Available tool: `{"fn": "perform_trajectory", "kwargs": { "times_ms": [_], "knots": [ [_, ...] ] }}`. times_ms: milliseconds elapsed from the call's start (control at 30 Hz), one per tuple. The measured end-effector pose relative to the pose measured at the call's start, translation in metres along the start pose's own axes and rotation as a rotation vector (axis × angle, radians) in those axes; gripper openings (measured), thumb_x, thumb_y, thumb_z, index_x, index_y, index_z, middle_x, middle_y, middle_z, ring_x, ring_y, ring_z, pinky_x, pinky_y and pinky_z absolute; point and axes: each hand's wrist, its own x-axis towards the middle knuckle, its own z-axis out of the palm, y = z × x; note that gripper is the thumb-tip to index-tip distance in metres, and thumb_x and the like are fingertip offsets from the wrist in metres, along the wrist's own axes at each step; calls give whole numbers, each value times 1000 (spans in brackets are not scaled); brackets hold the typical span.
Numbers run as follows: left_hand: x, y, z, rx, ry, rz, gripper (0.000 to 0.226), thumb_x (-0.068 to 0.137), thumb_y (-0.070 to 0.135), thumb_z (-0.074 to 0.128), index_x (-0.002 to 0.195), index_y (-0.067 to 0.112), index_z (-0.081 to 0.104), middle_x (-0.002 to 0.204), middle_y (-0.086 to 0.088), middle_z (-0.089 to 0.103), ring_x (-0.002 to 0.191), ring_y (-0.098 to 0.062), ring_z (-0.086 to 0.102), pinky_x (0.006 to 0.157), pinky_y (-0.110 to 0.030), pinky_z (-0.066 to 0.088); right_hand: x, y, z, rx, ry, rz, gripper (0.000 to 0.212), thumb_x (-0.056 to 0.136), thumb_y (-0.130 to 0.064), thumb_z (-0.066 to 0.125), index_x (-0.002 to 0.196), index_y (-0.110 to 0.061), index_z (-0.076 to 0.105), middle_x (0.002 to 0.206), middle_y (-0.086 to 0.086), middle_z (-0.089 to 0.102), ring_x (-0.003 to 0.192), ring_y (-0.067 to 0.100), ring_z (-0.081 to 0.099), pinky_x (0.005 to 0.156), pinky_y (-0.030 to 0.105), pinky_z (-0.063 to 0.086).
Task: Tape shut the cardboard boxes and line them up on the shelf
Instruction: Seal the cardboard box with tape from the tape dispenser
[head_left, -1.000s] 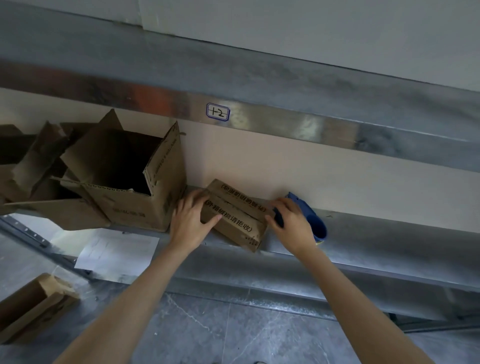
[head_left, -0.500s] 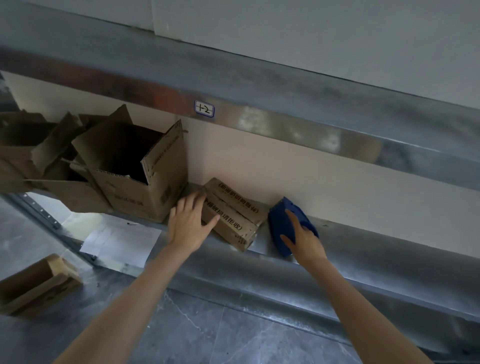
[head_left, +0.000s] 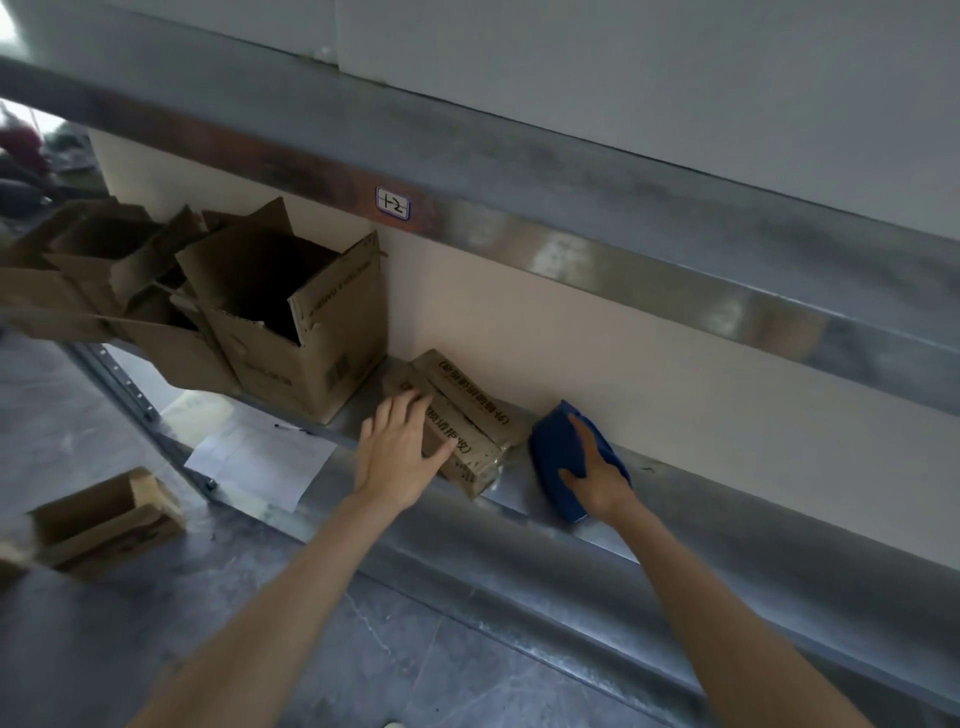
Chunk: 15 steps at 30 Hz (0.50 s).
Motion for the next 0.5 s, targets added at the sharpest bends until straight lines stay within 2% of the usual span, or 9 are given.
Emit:
{"fn": "perform_trajectory", "kwargs": {
  "times_ms": [100, 200, 267, 333, 433, 500],
  "knots": [
    [2, 1, 0, -17, 1, 27, 72, 94, 64, 42, 151, 20, 34, 155, 0, 33, 143, -20, 25, 110, -38, 28, 1, 1, -3, 26, 31, 0, 80, 97, -12, 55, 154, -33, 4, 126, 25, 58, 99, 43, 61, 81, 50, 54],
    [3, 3, 3, -68, -1, 31, 71, 93, 64, 44, 149, 21, 36, 154, 1, 35, 141, -19, 29, 109, -38, 31, 4, 1, 1, 9, 14, -26, 79, 96, -10, 56, 155, -31, 7, 127, 28, 57, 107, 44, 59, 88, 51, 51],
    [0, 8, 6, -140, -12, 12, 71, 92, 65, 46, 148, 23, 38, 153, 2, 35, 139, -20, 30, 107, -40, 33, 5, 2, 5, 13, 19, -13, 73, 99, -11, 51, 155, -31, 9, 117, 30, 60, 96, 42, 62, 82, 49, 54],
    [-5, 16, 11, -212, -31, -18, 77, 87, 71, 48, 147, 24, 40, 153, 3, 35, 138, -21, 31, 106, -42, 35, 4, 4, 8, -1, 34, -10, 65, 100, -16, 47, 154, -32, 13, 103, 30, 64, 75, 37, 61, 68, 44, 52],
    [-10, 29, 17, -218, -48, -42, 92, 73, 83, 50, 144, 26, 43, 150, 3, 35, 137, -24, 29, 104, -45, 41, 1, 7, 7, -8, 59, 5, 59, 102, -24, 45, 152, -35, 15, 85, 21, 64, 62, 30, 57, 58, 39, 48],
    [-12, 32, 21, -200, -39, -50, 93, 70, 82, 58, 142, 25, 46, 149, 1, 36, 137, -24, 28, 103, -46, 42, -1, 7, 4, -44, 64, -16, 61, 101, -21, 46, 152, -35, 15, 75, 18, 60, 57, 26, 52, 54, 38, 46]
  ]
}}
